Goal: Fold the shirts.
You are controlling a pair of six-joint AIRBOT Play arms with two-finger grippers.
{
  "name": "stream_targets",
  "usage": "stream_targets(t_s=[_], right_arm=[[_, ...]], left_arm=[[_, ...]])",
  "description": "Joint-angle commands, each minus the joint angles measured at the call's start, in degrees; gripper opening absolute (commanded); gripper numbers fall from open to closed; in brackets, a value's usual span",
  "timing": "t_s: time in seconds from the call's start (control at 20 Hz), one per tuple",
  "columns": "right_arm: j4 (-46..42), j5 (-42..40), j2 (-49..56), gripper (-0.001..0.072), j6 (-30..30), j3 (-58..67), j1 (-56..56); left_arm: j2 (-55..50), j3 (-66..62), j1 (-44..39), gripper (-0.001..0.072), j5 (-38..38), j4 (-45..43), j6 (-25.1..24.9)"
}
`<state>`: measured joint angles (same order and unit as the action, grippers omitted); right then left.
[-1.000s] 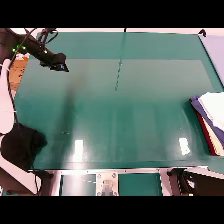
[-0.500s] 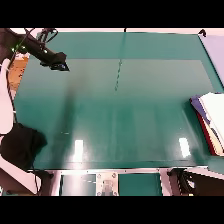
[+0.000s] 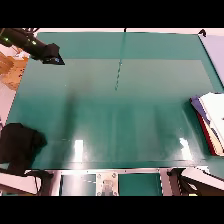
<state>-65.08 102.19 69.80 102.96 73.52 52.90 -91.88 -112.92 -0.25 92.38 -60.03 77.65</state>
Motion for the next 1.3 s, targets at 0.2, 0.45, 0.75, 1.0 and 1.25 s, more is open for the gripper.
stream_targets(t_s=[0.2, 0.45, 0.75, 1.0, 1.25], right_arm=[[2.1, -26.1, -19.2, 0.0018, -4.0, -16.2, -31.8], [2.1, -35.3, -24.1, 0.0018, -4.0, -28.5, -49.6], [2.2, -36.2, -24.1, 0.0018, -4.0, -28.9, -55.9], [2.1, -36.2, -24.1, 0.0019, -4.0, -28.9, -55.9], [2.1, -36.2, -24.1, 0.0019, -4.0, -28.9, -55.9]], left_arm=[[19.8, 29.8, -0.1, 0.0023, -5.2, 0.1, -0.1], [38.1, 57.1, 0.0, 0.0023, -13.2, 0.9, 1.9], [41.5, 63.9, 0.0, 0.0025, -13.2, 0.6, 2.0], [41.5, 63.9, 0.0, 0.0025, -14.2, 0.6, 2.0], [41.5, 63.9, 0.0, 0.0025, -13.7, 0.6, 2.1]])
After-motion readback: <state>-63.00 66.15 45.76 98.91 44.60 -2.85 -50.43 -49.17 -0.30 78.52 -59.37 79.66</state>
